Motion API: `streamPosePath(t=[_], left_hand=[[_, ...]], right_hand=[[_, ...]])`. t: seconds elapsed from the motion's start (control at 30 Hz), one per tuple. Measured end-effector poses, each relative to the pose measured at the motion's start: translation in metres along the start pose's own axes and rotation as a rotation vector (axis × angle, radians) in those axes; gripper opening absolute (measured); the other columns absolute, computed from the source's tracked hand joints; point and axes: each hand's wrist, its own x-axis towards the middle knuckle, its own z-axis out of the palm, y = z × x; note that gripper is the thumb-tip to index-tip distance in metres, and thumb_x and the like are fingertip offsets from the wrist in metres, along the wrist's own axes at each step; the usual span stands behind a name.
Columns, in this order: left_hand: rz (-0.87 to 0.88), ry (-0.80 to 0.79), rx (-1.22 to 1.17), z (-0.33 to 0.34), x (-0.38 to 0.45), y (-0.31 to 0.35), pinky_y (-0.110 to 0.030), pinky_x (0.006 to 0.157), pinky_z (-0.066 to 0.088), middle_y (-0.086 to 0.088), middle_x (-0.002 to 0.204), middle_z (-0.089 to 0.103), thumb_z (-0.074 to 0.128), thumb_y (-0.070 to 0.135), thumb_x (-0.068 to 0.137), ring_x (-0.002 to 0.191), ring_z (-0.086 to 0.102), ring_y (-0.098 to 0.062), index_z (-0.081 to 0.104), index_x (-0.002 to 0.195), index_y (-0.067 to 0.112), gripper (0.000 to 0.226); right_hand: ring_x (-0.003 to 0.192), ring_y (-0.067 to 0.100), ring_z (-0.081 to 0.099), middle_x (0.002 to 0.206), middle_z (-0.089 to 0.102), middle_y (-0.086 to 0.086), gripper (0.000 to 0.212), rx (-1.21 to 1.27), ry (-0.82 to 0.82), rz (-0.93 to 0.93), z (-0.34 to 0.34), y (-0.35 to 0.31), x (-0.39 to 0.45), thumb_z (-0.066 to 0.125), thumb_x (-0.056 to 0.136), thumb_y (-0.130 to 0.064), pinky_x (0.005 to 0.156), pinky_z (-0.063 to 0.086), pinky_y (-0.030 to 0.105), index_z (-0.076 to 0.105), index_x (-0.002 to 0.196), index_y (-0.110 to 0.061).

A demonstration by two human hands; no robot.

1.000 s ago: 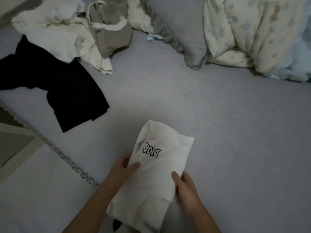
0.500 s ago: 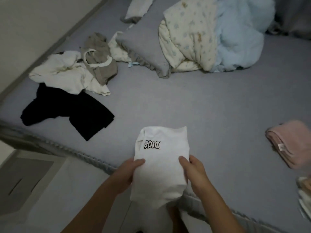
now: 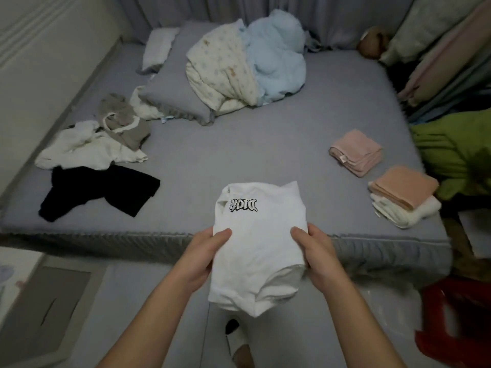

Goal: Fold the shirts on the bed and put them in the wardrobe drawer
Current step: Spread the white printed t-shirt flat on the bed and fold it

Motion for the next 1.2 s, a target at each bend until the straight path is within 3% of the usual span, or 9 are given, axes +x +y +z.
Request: streamPosePath(t=[0.23, 0.33, 0.57, 0.7, 0.83, 0.97, 1.07, 1.13, 1.2], left_hand=[[-0.043, -0.147, 0.055, 0.099, -0.079, -0.061, -0.035, 0.078, 0.058, -0.013, 0.122, 0.068, 0.066, 0.028, 0.085, 0.112, 0.066, -0.03, 0.07, 0.117, 0.018, 0.034], [-0.069, -0.26, 0.132, 0.144, -0.099, -0.082, -0.035, 0.077, 0.058, -0.011, 0.123, 0.068, 0.067, 0.032, 0.083, 0.111, 0.067, -0.029, 0.069, 0.118, 0.021, 0.036], [-0.157, -0.543, 0.322, 0.243, -0.133, -0.103, -0.058, 0.099, 0.046, -0.015, 0.127, 0.065, 0.077, 0.04, 0.074, 0.115, 0.064, -0.035, 0.066, 0.124, 0.019, 0.055], [-0.4, -0.652, 0.357, 0.309, -0.154, -0.123, -0.053, 0.087, 0.054, -0.013, 0.119, 0.07, 0.07, 0.044, 0.078, 0.107, 0.068, -0.034, 0.073, 0.113, 0.019, 0.043], [-0.762, -0.861, 0.458, 0.353, -0.173, -0.155, -0.053, 0.096, 0.047, -0.011, 0.131, 0.064, 0.07, 0.053, 0.073, 0.116, 0.063, -0.034, 0.07, 0.12, 0.022, 0.057], [-0.975, -1.04, 0.632, 0.383, -0.205, -0.201, -0.049, 0.103, 0.046, -0.008, 0.147, 0.045, 0.045, 0.043, 0.1, 0.132, 0.047, -0.022, 0.055, 0.134, 0.013, 0.046], [-0.917, -1.152, 0.846, 0.393, -0.224, -0.251, -0.044, 0.071, 0.061, -0.01, 0.137, 0.058, 0.033, 0.037, 0.103, 0.105, 0.068, -0.021, 0.076, 0.108, 0.015, 0.048], [-1.131, -1.348, 0.852, 0.388, -0.248, -0.259, -0.055, 0.095, 0.051, -0.015, 0.15, 0.04, 0.018, 0.039, 0.105, 0.127, 0.052, -0.03, 0.054, 0.133, 0.003, 0.058], [-1.004, -1.51, 1.035, 0.388, -0.282, -0.261, -0.053, 0.121, 0.004, -0.018, 0.157, 0.004, -0.011, 0.035, 0.102, 0.144, 0.0, -0.033, -0.002, 0.142, 0.0, 0.054]], right_hand=[[0.084, 0.017, 0.073, 0.097, 0.077, 0.007, 0.019, 0.144, 0.156, -0.068, -0.106, 0.021, -0.14, 0.058, 0.093, -0.003, 0.062, 0.055, 0.025, 0.067, 0.109, -0.008], [0.093, 0.024, 0.072, 0.102, 0.076, 0.009, 0.021, 0.181, 0.254, -0.085, -0.151, 0.031, -0.186, 0.057, 0.093, -0.003, 0.075, 0.058, 0.035, 0.067, 0.11, -0.009], [0.096, 0.026, 0.073, 0.102, 0.076, 0.007, 0.031, 0.32, 0.494, -0.187, -0.237, 0.061, -0.292, 0.06, 0.08, -0.01, 0.08, 0.058, 0.039, 0.068, 0.11, -0.012], [0.092, 0.021, 0.073, 0.1, 0.077, 0.002, 0.038, 0.426, 0.684, -0.241, -0.267, 0.09, -0.356, 0.059, 0.068, -0.012, 0.071, 0.057, 0.03, 0.068, 0.105, -0.018], [0.086, 0.017, 0.073, 0.095, 0.076, -0.002, 0.034, 0.528, 0.86, -0.248, -0.274, 0.132, -0.417, 0.06, 0.067, -0.014, 0.067, 0.055, 0.028, 0.069, 0.099, -0.022], [0.095, 0.021, 0.07, 0.101, 0.074, 0.0, 0.047, 0.609, 1.061, -0.223, -0.253, 0.174, -0.47, 0.064, 0.059, -0.031, 0.084, 0.054, 0.039, 0.068, 0.104, -0.02], [0.089, 0.02, 0.068, 0.094, 0.072, -0.001, 0.051, 0.749, 1.277, -0.205, -0.223, 0.207, -0.51, 0.064, 0.056, -0.035, 0.079, 0.052, 0.034, 0.067, 0.103, -0.016], [0.095, 0.024, 0.069, 0.1, 0.073, 0.002, 0.049, 0.854, 1.417, -0.197, -0.197, 0.227, -0.531, 0.063, 0.057, -0.032, 0.083, 0.054, 0.038, 0.067, 0.104, -0.017], [0.106, 0.028, 0.067, 0.113, 0.071, 0.007, 0.048, 0.97, 1.551, -0.208, -0.165, 0.244, -0.544, 0.062, 0.062, -0.027, 0.093, 0.052, 0.044, 0.067, 0.11, -0.02]])
